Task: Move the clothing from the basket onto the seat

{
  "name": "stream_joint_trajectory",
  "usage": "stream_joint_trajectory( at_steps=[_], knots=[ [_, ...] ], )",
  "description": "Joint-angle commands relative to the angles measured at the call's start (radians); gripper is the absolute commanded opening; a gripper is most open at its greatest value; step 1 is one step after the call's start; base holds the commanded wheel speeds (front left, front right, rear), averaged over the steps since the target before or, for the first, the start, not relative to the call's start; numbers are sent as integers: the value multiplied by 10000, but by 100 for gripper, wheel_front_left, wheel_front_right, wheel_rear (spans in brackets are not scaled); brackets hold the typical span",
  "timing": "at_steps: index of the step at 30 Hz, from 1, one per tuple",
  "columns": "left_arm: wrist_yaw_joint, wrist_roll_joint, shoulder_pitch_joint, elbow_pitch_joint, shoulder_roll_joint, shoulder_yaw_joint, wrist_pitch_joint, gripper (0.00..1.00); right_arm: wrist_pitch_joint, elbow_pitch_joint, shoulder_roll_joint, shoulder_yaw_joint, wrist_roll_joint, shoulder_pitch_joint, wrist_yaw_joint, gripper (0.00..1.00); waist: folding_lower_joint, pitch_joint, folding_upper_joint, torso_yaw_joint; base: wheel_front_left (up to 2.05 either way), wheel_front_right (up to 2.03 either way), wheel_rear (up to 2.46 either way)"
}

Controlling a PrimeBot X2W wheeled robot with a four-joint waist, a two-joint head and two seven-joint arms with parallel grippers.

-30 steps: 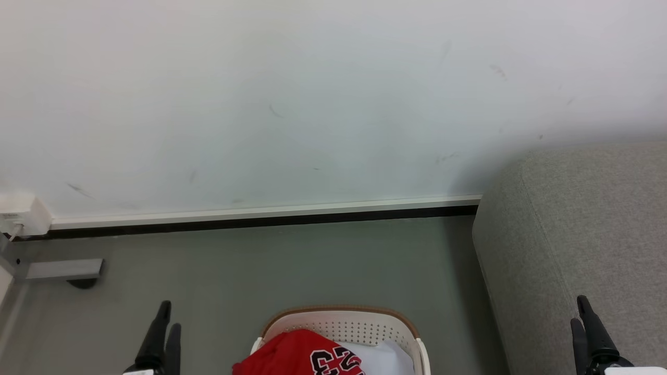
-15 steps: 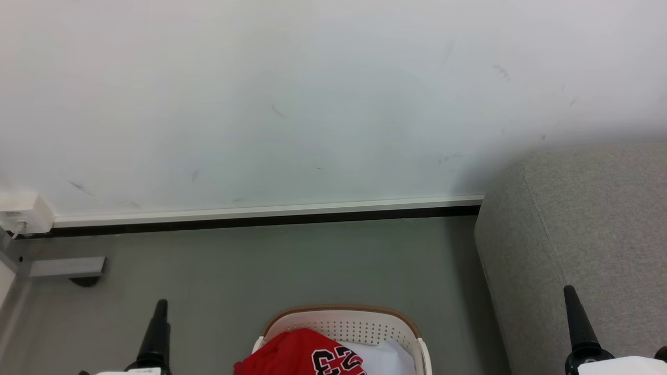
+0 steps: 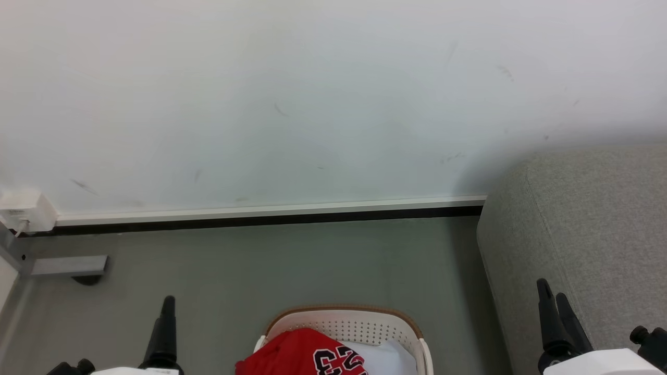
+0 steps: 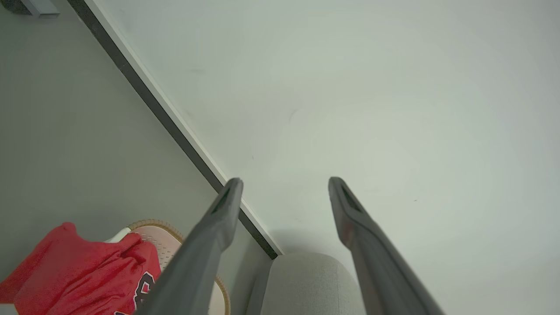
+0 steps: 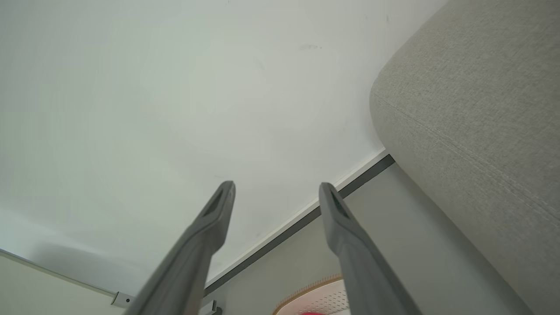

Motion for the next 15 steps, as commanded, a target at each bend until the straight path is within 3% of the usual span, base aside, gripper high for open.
stream_joint_trajectory(
  at_steps=[1, 15],
  knots=[
    [17, 596, -33, -240, 105, -43, -180, 100, -144, -202, -90, 107, -559, -236, -6, 100, 0, 4, 0, 9, 0, 0, 0],
    [241, 3083, 177, -613, 133, -303, -643, 100, -599, -115, -121, 511, -2622, -277, -9, 100, 0, 4, 0, 59, 0, 0, 0]
  ],
)
